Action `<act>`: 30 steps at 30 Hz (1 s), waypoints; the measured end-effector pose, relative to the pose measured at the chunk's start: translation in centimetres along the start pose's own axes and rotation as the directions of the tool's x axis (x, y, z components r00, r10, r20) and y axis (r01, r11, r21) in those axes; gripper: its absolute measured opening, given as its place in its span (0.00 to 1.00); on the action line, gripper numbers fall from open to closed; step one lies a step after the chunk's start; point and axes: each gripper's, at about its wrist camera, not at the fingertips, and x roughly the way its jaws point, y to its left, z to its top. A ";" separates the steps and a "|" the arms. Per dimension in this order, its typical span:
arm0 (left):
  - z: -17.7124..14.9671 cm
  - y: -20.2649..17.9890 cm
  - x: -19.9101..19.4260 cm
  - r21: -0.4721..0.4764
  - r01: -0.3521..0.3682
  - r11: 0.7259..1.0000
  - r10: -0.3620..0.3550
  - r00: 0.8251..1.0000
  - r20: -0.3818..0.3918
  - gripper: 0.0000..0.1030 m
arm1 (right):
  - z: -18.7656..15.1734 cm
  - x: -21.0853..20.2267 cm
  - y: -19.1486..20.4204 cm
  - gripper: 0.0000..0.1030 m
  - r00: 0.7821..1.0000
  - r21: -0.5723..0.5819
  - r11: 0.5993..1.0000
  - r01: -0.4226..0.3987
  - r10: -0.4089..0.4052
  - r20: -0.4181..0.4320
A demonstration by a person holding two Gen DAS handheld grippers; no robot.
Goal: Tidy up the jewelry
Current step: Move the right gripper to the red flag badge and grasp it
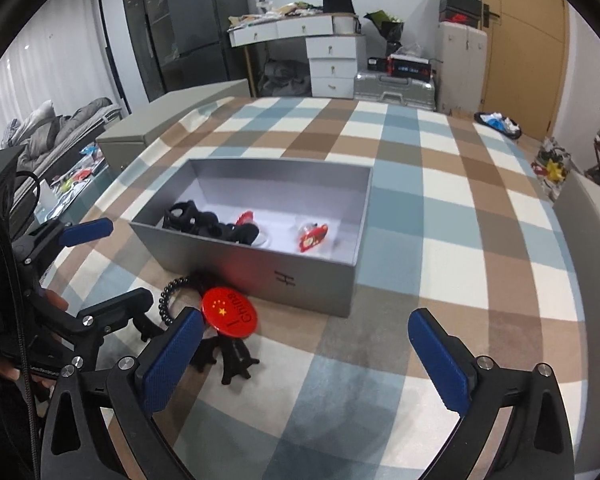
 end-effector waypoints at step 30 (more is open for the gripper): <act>-1.7 -0.2 1.1 0.109 0.018 0.994 -0.003 0.992 -0.128 0.99 | -1.0 3.6 0.8 1.00 0.994 0.032 0.998 -0.047 0.050 -0.097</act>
